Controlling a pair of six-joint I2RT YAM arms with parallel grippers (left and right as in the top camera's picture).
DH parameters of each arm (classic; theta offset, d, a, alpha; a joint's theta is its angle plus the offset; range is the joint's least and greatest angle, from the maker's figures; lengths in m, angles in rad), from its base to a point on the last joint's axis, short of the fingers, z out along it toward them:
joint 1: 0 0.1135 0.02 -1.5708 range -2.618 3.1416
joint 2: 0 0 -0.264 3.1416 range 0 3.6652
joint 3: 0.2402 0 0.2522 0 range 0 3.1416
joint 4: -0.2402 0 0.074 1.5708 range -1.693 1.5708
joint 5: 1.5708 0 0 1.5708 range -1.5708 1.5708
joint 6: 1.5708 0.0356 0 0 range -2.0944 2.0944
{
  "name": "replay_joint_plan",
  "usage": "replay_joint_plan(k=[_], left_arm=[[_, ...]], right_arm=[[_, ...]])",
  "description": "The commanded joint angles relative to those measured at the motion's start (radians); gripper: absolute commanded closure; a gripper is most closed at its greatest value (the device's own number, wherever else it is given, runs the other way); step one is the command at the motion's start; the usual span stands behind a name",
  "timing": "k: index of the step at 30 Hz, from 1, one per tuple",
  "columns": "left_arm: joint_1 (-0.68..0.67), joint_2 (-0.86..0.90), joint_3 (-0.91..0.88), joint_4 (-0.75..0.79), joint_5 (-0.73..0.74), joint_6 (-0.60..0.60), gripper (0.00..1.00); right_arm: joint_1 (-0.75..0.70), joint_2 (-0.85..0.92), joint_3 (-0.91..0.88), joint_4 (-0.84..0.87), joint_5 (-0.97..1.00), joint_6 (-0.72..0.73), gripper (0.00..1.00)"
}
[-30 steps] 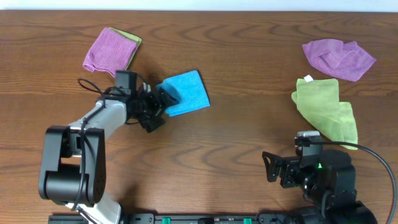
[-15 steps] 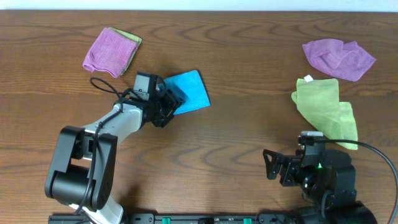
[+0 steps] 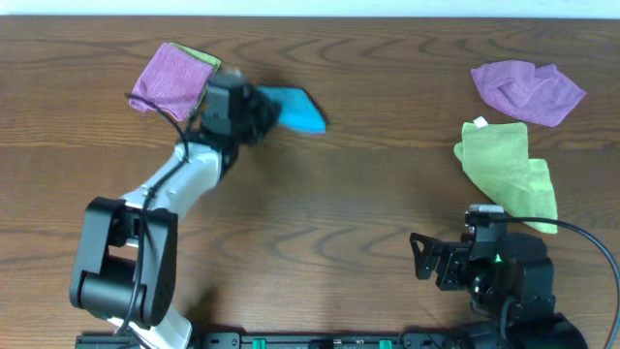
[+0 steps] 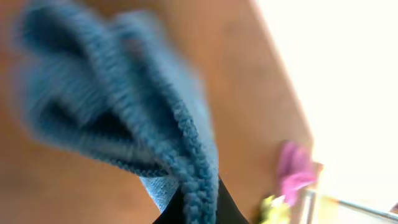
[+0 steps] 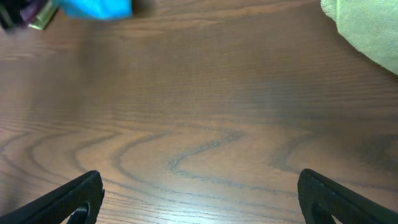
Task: Fold the cloth
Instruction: 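Carry the folded blue cloth with the left gripper onto the pink cloth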
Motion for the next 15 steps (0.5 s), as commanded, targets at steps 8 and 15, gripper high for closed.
replay_joint_plan(k=[8, 15], left_arm=[[0.068, -0.006, 0.394, -0.207, -0.184, 0.245, 0.94], [0.139, -0.006, 0.472, -0.279, -0.336, 0.386, 0.94]], right_arm=[[-0.01, -0.005, -0.005, -0.001, 0.003, 0.011, 0.01], [-0.01, -0.005, -0.005, -0.001, 0.003, 0.011, 0.01]])
